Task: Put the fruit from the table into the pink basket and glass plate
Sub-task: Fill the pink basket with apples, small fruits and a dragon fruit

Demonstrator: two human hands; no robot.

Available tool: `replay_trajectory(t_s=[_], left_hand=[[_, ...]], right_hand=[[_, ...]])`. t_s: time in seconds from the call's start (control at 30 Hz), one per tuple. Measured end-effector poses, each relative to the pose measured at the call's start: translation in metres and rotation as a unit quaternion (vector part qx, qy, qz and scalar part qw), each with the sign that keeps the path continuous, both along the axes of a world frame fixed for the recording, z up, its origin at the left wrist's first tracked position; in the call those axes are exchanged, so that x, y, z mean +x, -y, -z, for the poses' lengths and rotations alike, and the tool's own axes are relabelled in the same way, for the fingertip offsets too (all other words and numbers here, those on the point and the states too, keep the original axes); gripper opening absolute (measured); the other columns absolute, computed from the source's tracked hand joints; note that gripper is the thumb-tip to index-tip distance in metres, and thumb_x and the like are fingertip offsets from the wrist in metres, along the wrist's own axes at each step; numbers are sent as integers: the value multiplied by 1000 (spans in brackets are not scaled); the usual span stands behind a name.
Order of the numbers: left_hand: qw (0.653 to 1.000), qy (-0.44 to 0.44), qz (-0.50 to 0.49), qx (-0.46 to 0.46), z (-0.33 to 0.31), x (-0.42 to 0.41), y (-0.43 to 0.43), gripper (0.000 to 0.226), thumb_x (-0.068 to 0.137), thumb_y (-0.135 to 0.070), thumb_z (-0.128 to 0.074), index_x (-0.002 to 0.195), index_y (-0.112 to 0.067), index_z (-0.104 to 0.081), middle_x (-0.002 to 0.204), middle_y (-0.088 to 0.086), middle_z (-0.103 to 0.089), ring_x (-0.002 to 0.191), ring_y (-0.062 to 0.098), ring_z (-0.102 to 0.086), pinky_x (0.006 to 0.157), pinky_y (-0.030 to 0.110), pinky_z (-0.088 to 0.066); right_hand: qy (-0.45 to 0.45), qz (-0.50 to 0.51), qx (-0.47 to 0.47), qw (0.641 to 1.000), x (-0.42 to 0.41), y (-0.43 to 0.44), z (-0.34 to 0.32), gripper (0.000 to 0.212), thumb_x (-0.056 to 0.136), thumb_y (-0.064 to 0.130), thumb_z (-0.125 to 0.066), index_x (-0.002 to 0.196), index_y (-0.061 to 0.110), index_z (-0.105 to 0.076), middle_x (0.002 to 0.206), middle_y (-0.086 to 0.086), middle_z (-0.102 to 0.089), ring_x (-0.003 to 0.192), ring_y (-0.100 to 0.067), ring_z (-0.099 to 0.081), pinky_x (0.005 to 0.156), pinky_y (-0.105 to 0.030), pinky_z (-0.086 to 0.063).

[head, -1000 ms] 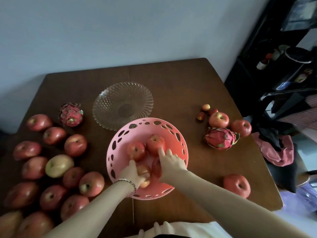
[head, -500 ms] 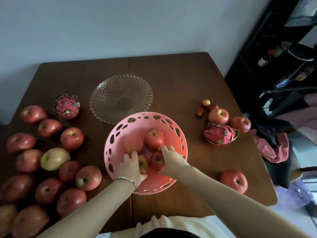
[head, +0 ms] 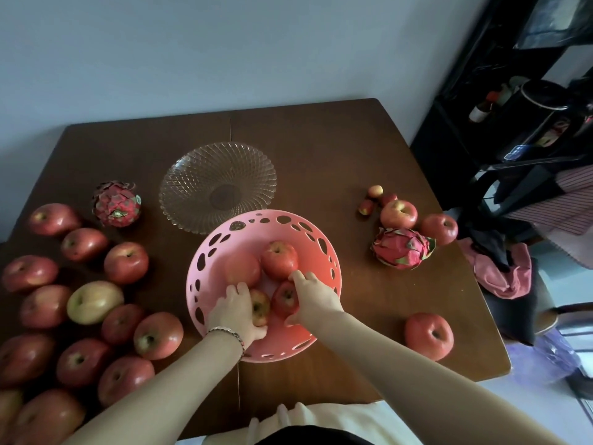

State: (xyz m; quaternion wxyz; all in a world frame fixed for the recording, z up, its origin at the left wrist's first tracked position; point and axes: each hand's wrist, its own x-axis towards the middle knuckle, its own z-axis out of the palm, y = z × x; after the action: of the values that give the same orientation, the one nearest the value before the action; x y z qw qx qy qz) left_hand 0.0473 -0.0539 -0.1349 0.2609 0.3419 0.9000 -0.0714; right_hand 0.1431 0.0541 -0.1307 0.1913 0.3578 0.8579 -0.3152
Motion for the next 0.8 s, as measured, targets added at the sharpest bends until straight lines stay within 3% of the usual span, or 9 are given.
replay_trajectory(t_s=[0.27, 0.4, 0.5, 0.57, 0.63, 0.7, 0.8], left_hand=[[991, 113, -58, 43, -2, -16, 6, 68, 72, -44, -70, 118, -9, -34, 108, 10, -62, 98, 28, -62, 75, 30, -46], [999, 33, -6, -26, -6, -7, -1, 63, 76, -45, -61, 123, -12, -35, 121, 8, -53, 112, 29, -54, 87, 37, -47], [999, 0, 5, -43, -7, -1, -4, 67, 77, -45, -62, 128, -10, -35, 129, 8, -41, 119, 29, -50, 90, 39, -45], [999, -3, 7, -42, -7, 2, -5, 65, 78, -44, -62, 126, -10, -36, 129, 8, -39, 118, 29, -51, 88, 38, -45], [999, 0, 9, -42, -7, 2, -5, 64, 78, -44, -62, 125, -10, -36, 129, 8, -39, 117, 29, -51, 88, 38, -45], [999, 2, 11, -42, -7, 2, -4, 63, 79, -44, -62, 125, -11, -36, 129, 8, -39, 117, 29, -51, 87, 38, -45], [999, 3, 12, -36, -7, 1, -3, 60, 81, -45, -60, 124, -11, -38, 129, 7, -39, 117, 28, -52, 86, 37, -46]], right_hand=[[-3, 1, -36, 999, 1, -5, -1, 79, 66, 20, -82, 131, 16, -37, 125, -9, -48, 111, -34, -55, 85, -42, -48], [-11, -64, 29, 997, 9, -10, -22, 65, 76, 35, -71, 129, 15, -40, 126, -9, -52, 116, -31, -51, 87, -38, -44], [-49, -1, 134, 990, 35, -33, -47, 50, 85, 37, -57, 129, 18, -43, 128, -6, -51, 119, -28, -47, 93, -38, -41], [40, 53, 159, 985, 65, -57, -51, 49, 85, 32, -56, 130, 19, -41, 130, -7, -46, 121, -29, -44, 94, -41, -43], [206, 90, 118, 967, 98, -73, -37, 55, 80, 29, -60, 130, 20, -39, 128, -8, -39, 120, -32, -42, 92, -44, -46], [315, 100, 62, 942, 122, -75, -17, 64, 72, 27, -64, 130, 23, -37, 124, -7, -35, 117, -32, -43, 90, -45, -49], [345, 44, 58, 936, 137, -69, 8, 71, 70, 30, -68, 133, 22, -34, 124, -7, -36, 116, -29, -46, 89, -37, -49]])
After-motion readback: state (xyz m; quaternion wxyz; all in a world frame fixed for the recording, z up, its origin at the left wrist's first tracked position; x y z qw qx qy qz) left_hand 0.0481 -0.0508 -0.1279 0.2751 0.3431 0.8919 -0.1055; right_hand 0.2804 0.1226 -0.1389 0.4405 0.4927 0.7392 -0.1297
